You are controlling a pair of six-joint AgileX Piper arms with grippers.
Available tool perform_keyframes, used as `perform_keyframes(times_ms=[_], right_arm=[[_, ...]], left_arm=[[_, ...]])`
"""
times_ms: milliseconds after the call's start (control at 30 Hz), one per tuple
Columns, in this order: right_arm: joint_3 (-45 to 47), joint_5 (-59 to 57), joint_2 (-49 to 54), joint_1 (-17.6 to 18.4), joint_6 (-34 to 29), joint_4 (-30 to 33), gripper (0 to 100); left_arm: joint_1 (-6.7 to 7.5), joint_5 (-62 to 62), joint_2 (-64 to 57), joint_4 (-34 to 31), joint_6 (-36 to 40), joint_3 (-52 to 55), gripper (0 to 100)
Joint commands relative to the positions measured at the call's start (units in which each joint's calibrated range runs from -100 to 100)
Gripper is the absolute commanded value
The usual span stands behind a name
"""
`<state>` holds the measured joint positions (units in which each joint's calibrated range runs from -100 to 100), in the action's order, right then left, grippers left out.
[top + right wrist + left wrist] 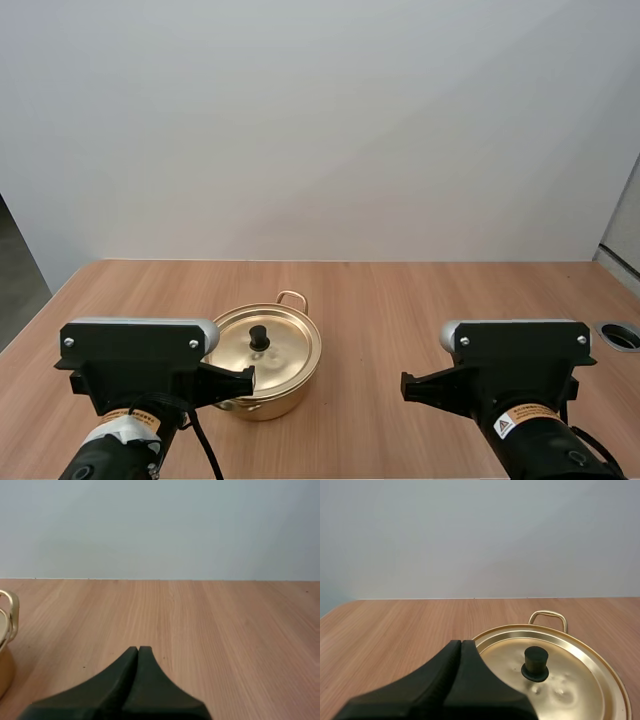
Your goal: Open the pot, put the car inside, and close it
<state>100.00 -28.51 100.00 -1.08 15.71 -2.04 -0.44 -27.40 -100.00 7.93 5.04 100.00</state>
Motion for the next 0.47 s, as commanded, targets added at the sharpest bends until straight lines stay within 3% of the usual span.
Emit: perform_keyframes(times_ms=[0, 233, 433], right_arm=[[0.0, 0.8, 0.0, 0.0, 0.0, 0.8, 0], [0.0, 0.1, 0.0, 0.0, -4.6, 2.0, 0], [0.0, -1.2, 0.0, 0.0, -4.6, 4.5, 0]], left_arm=[[-0.01, 0.0, 0.0, 0.0, 0.0, 0.0, 0], [-0.01, 0.0, 0.0, 0.0, 0.0, 0.0, 0], [-0.01, 0.0, 0.0, 0.0, 0.0, 0.0, 0]])
